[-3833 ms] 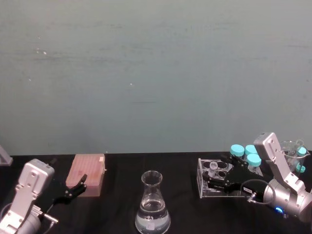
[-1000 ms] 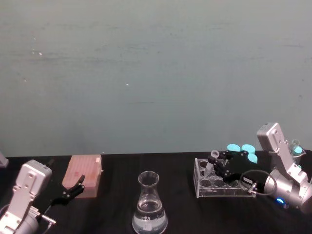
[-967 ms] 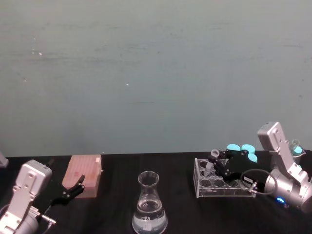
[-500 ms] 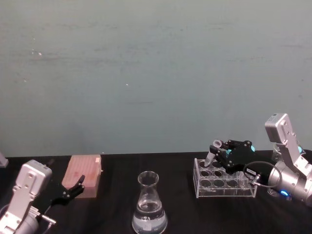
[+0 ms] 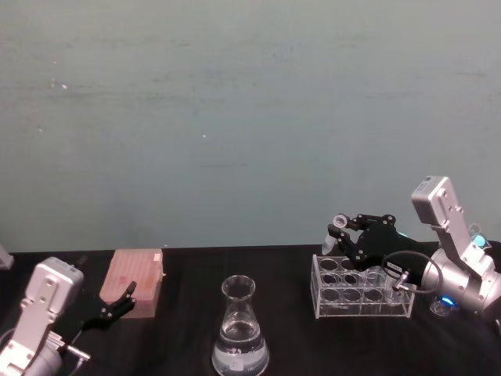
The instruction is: Pour the liquid from the test tube into the beaker using one hand.
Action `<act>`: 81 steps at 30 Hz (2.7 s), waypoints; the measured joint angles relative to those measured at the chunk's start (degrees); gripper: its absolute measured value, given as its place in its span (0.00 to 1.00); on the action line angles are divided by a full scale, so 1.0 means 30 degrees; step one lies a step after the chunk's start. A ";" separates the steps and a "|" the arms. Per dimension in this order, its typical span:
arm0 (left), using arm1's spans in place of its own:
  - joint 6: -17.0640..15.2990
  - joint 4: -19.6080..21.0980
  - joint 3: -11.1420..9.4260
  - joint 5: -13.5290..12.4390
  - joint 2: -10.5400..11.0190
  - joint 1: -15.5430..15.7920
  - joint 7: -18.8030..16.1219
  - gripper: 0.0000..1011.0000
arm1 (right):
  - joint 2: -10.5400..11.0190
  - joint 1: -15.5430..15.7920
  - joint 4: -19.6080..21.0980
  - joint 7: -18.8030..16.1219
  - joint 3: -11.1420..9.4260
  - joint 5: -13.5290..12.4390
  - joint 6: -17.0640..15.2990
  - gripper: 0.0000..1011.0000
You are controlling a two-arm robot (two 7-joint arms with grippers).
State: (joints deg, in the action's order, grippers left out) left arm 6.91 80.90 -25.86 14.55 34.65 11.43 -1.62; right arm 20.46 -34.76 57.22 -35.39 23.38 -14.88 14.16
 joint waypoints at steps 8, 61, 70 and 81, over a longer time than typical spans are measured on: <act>0.0000 -0.0001 -0.0001 0.0000 0.0001 -0.0001 0.0000 0.99 | -0.0176 -0.0283 0.0075 0.0170 0.0459 0.0818 0.0504 0.20; 0.0000 -0.0001 -0.0001 0.0000 0.0001 0.0000 0.0000 0.99 | -0.0597 -0.0939 0.2157 0.1704 0.2305 0.5434 0.1724 0.20; 0.0000 -0.0001 -0.0001 0.0000 0.0000 0.0000 0.0000 0.99 | -0.0630 -0.0951 0.2581 0.1647 0.2651 0.5742 0.1882 0.20; 0.0000 0.0000 0.0000 0.0000 0.0000 0.0000 0.0000 0.99 | -0.0630 -0.0855 0.3034 0.1360 0.3145 0.5980 0.2039 0.20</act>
State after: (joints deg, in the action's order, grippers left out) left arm 6.91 80.90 -25.86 14.55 34.65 11.43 -1.62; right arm 18.57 -37.32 66.32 -31.31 32.81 3.06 20.27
